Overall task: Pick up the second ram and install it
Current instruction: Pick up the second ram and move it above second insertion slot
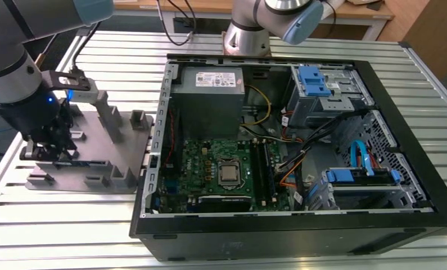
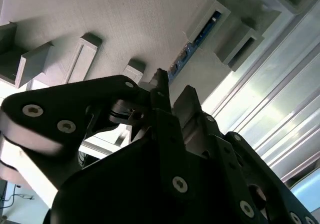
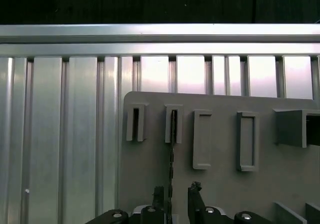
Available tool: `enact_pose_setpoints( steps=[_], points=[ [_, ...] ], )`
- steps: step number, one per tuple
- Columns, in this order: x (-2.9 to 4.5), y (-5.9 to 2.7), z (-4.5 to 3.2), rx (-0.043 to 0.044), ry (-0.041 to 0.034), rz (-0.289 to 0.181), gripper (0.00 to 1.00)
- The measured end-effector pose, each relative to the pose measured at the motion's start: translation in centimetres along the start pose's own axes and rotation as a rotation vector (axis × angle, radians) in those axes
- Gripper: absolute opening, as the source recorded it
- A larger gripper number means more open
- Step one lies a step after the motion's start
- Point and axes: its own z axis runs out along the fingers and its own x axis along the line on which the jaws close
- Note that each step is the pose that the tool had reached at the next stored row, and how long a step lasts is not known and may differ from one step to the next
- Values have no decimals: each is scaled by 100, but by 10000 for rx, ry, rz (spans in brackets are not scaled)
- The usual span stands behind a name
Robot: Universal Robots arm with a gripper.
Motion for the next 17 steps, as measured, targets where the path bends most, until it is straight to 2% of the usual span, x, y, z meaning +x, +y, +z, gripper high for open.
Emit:
enact_pose_setpoints(
  steps=[2,3,5,17],
  points=[
    [0,0,0,0,0,-1,29],
    [0,0,0,0,0,-2,36],
    [0,0,3,0,0,-2,36],
    [11,-7,215,-1,1,-50,36]
  ],
)
